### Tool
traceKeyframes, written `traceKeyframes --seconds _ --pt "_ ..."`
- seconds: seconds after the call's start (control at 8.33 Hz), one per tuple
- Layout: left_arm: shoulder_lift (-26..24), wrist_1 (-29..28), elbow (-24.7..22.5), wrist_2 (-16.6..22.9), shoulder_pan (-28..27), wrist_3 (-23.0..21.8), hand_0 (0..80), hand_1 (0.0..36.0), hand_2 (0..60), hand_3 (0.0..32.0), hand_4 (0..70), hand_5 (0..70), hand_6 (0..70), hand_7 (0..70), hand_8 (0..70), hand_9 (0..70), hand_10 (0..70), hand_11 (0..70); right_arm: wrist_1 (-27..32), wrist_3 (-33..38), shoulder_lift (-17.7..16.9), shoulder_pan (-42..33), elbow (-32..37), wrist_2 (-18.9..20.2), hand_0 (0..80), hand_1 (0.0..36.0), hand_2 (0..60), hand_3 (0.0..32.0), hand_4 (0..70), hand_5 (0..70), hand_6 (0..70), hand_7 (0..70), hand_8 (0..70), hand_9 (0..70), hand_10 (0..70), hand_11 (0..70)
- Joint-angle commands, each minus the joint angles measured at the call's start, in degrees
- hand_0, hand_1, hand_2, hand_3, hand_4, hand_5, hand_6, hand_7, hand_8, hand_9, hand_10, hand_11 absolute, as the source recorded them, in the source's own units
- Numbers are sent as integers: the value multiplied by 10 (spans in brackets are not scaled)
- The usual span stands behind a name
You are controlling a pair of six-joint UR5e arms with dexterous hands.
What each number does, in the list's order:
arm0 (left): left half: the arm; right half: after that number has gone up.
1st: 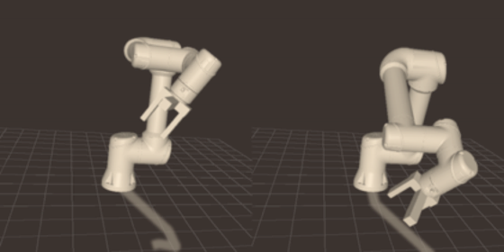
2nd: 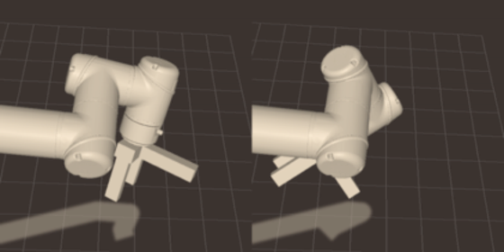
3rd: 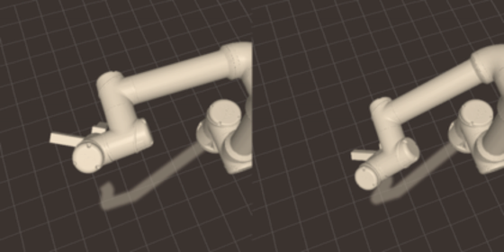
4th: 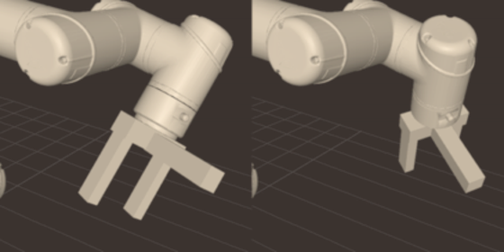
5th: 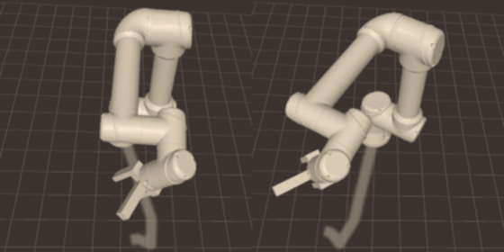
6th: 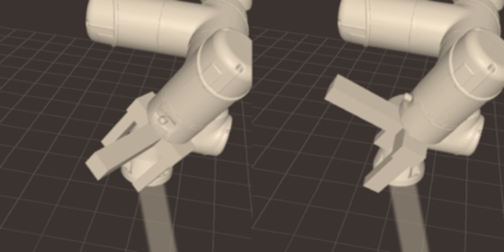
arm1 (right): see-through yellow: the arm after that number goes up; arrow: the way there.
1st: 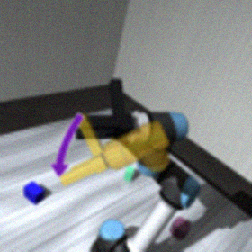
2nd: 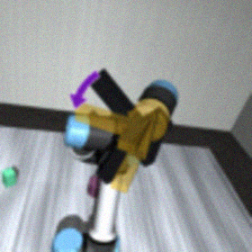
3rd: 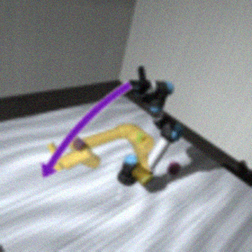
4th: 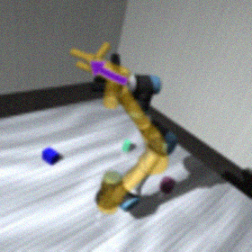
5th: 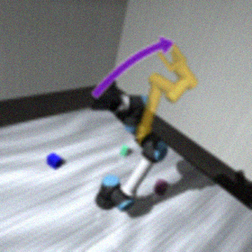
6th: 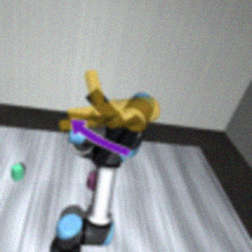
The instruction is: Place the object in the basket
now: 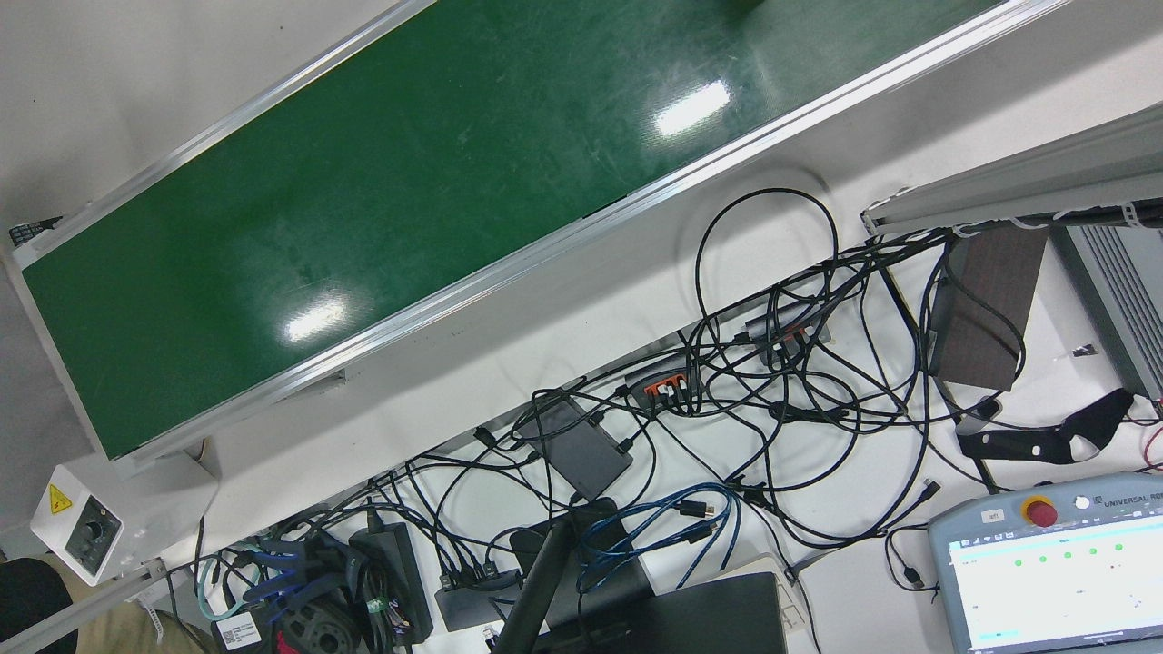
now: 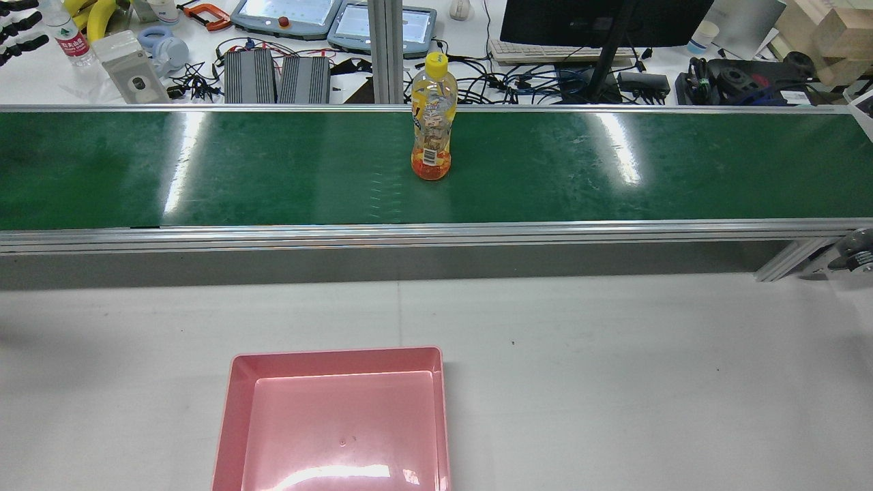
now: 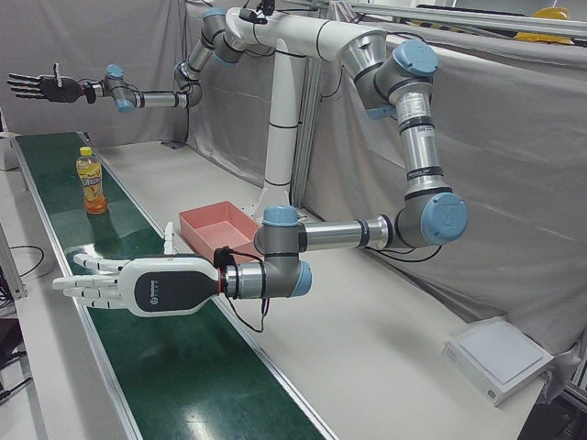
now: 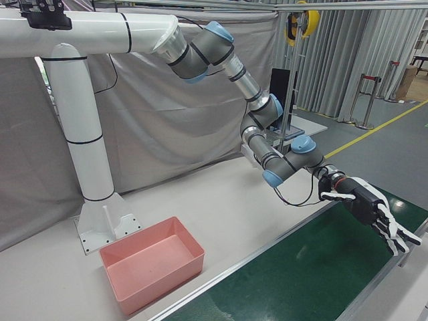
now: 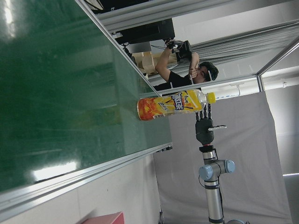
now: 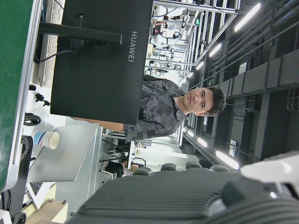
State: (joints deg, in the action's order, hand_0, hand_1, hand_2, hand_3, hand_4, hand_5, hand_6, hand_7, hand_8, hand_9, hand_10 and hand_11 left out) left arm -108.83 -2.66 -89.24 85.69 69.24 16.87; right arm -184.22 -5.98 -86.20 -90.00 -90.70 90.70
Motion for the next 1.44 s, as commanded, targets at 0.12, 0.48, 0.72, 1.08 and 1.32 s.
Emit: traceKeyframes --seconds 0.12,0.48,0.72,1.08,1.32 --pt "-56 32 0 0 -18 30 468 48 0 0 175 187 0 0 65 113 92 140 0 0 0 0 0 0 0 0 0 0 0 0 0 0 0 0 0 0" --pt "-84 53 1 -1 -56 34 467 44 0 0 173 174 0 0 65 113 92 140 0 0 0 0 0 -1 0 0 0 0 0 0 0 0 0 0 0 0" --pt "-90 64 2 -2 -75 48 466 46 0 0 172 180 0 0 64 113 87 133 0 0 0 0 0 0 0 0 0 0 0 0 0 0 0 0 0 0" --pt "-122 85 28 -2 -86 62 463 44 0 0 172 172 0 0 64 113 88 134 0 0 1 0 0 0 0 0 0 0 0 0 0 0 0 0 0 0" --pt "-134 81 35 -3 -91 66 462 41 0 0 170 159 0 0 66 115 85 130 0 0 1 0 0 0 0 0 0 0 0 0 0 0 0 0 0 0"
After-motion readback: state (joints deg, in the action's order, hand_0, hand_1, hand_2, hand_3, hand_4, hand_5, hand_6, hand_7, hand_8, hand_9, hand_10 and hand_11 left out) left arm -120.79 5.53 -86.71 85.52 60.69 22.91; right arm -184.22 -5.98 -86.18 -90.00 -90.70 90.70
